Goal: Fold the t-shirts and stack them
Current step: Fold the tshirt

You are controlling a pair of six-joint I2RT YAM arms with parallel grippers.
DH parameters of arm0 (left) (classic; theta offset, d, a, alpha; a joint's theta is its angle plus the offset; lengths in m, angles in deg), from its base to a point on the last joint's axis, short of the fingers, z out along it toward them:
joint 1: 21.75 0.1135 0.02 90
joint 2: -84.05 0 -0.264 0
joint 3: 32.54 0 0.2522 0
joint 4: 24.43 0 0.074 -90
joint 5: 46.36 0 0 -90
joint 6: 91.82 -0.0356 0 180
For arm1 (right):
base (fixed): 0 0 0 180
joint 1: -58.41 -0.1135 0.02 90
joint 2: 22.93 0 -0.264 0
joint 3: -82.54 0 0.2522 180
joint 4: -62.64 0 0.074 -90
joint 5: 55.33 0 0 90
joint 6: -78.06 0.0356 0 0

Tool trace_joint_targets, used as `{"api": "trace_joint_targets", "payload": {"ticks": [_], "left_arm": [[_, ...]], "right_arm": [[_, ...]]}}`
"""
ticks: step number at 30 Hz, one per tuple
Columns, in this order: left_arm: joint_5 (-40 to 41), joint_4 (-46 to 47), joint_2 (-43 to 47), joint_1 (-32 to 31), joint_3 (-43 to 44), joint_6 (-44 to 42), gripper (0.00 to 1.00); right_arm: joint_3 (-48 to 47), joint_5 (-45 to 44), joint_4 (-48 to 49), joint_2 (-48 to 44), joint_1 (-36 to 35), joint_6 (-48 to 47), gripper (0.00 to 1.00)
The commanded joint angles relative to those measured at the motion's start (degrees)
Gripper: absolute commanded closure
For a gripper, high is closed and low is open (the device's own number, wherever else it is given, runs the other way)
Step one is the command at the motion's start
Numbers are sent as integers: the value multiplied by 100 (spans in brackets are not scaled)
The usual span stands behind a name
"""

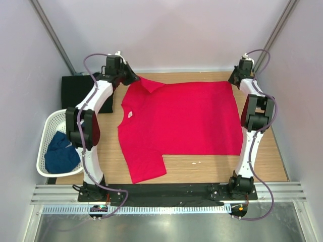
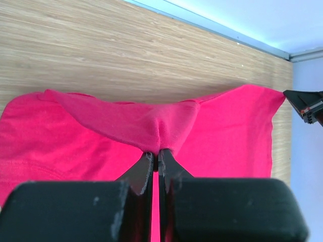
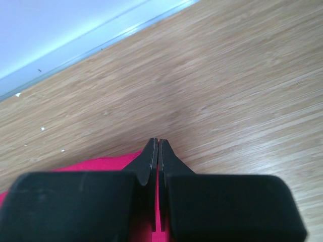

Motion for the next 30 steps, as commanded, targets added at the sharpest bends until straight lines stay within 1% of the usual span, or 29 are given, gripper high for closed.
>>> {"api": "trace_joint_targets", "payload": {"ticks": [1,11,16,25,30], "left_arm": [[-211,-38,533,-15,-246,56,100],[-211,-100,1263,-15,-1082,38,100],[-53,-249,1596,-15,-1390,-41,100],[255,-618,1922,-7,-1750,-76,100],[219,-654,1958,-15,-1952,-14,100]], "right_arm": [[197,31,420,-663,37,-151,99],[1382,-127,692,-1383,63,-336,99],[1840,-136,780,-1673,125,-354,99],[2262,-163,781,-1981,186,-520,99],[2368,-162,649,-2078,195,-644,99]]}}
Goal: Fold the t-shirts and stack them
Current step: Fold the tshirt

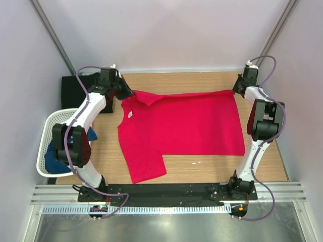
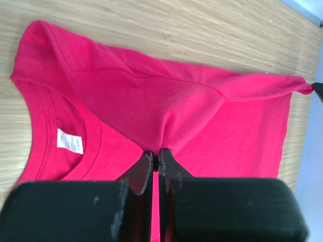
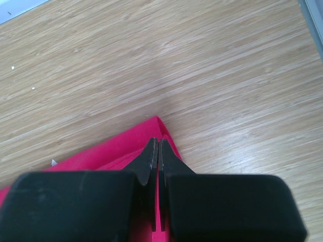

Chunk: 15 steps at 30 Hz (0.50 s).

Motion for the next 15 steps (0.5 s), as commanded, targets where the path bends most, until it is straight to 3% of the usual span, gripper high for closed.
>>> {"api": "trace_joint_targets", "payload": {"ticks": [1,15], "left_arm": [[73,-57,227,11,-136,12,100],[91,-110,516,99,-628,82,100]], "right_arm": [[130,-125,144,-443,33,-193,99],[701,-240,-41,-865,33,-448,99]]}}
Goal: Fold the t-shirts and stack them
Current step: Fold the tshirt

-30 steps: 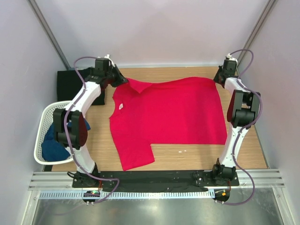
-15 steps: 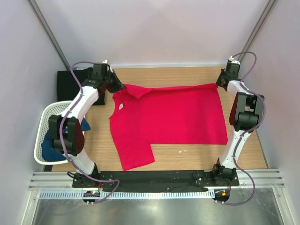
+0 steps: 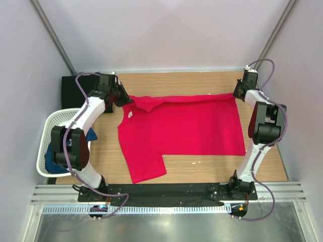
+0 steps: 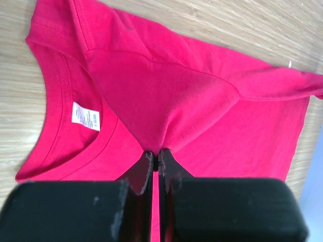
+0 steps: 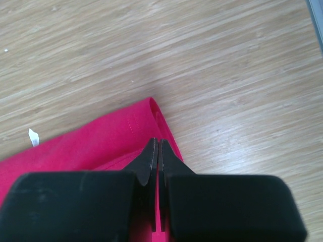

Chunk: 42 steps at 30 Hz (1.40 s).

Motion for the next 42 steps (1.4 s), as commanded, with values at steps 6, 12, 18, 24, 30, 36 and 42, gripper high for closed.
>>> {"api": "trace_joint_targets", "payload": {"ticks": [6,12,18,24,30,36,42], "left_arm": [[73,26,309,57,-251,38,100],[12,35,318,66,-400,74,100],[-14,43,326,75,-567,100,100],[-120,61,353,75,-761,135,100],[-85,43,414,93,-884,197,100],[-111,8,484,101,-989,197,100],[-49,-124,739,101,-1034,223,100]], "right_arm": [[274,-264,-15,-555,24,-278,99],[266,-308,-112,-547,24,-349,99],[222,-300,-217,-459,24,-375,99],[187,-361,-305,-467,33,-402,99],[143,-335,-376,-441,33,-419,99],[151,-352,-402,-441,33,-428,99],[116,-379,-419,-450,33,-428,99]]}}
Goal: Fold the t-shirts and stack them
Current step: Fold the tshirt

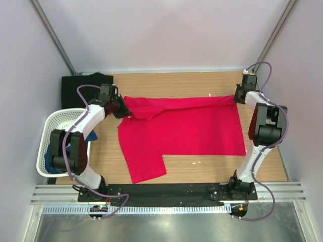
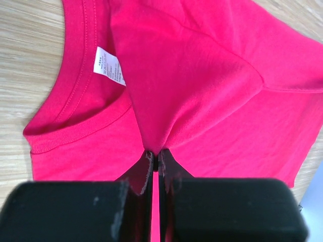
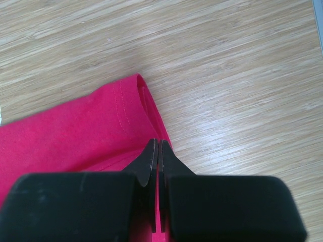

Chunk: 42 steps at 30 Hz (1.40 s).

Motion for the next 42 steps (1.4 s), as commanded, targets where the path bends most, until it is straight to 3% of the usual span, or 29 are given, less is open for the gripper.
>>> {"api": "trace_joint_targets", "payload": {"ticks": [1,36,37,38,39,40,41,42], "left_arm": [[14,-62,514,82,26,61,100],[14,88,568,-411,-800,642,99],[31,43,585,-410,-739,615,92],[75,-27,594,-410,-677,589,84],[93,-228,620,-410,-598,493,72],[119,-325,655,-419,-423,448,48],[172,-431,760,-411,-326,422,38],[338,-606,813,-402,-134,396,30]], "right_arm": [[-214,-145,79,-214,33,-76,99],[-538,-206,-176,32,33,-129,98],[-583,-180,-298,32,33,-111,92],[-661,-163,-386,24,33,-111,78],[-714,-136,-465,-37,24,-102,67],[-750,-66,-640,-90,33,-102,58],[-793,-22,-703,-178,24,-94,44],[-811,-13,-790,-344,33,-76,39]]}}
